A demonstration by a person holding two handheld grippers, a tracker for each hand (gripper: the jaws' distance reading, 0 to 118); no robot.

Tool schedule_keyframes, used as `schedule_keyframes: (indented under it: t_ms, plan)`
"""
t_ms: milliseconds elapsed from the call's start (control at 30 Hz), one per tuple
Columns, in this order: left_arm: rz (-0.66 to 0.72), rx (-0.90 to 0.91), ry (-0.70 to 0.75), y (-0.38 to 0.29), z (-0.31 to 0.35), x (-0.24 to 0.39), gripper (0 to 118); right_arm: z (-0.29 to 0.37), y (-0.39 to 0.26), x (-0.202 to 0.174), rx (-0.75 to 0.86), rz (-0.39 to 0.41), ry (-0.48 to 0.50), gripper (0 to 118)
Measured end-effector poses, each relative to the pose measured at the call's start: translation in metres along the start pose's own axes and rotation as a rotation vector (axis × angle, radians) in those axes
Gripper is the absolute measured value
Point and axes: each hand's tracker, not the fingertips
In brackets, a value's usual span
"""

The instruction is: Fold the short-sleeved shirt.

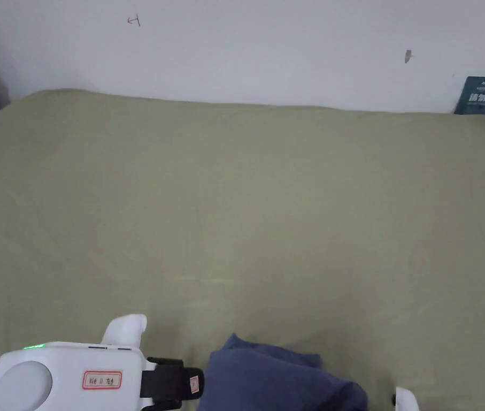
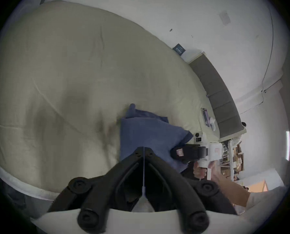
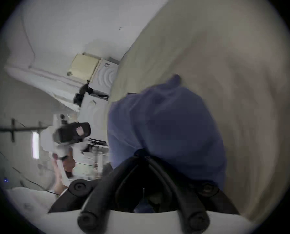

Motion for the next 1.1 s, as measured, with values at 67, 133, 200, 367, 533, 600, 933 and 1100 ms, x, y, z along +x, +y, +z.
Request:
schedule_keyframes:
  t_ms: [67, 133, 200, 367, 533, 600, 933, 1100]
  plan:
    - [-0.007, -0.010, -0.014, 0.003, -0.005, -0.006, 40, 0.001, 0.001, 0.000, -0.030, 0.063, -0.019, 0]
    - [0.013, -0.067, -0.074, 0.005, -0.020, -0.011, 109, 0.001, 0.001, 0.001, -0.035, 0.041, 0.005, 0]
    - [0.036, -0.115, -0.098, 0.008, -0.040, -0.016, 110, 0.000, 0.001, 0.002, -0.035, 0.037, 0.017, 0]
    - [0.024, -0.153, -0.137, 0.003, -0.090, -0.018, 108, 0.005, -0.001, 0.005, -0.017, 0.010, 0.036, 0]
    - [0.007, -0.140, -0.157, 0.010, -0.080, -0.009, 23, 0.012, 0.001, -0.001, -0.010, 0.027, -0.004, 0]
    - [0.000, -0.151, -0.117, 0.011, -0.079, -0.008, 23, 0.011, 0.001, -0.008, -0.019, 0.051, -0.039, 0]
    - [0.063, -0.062, -0.075, 0.042, -0.001, -0.075, 23, -0.007, 0.000, -0.047, -0.011, 0.137, -0.180, 0]
    - [0.144, 0.022, 0.010, 0.081, 0.092, -0.161, 23, -0.010, -0.002, -0.075, 0.024, 0.187, -0.197, 0]
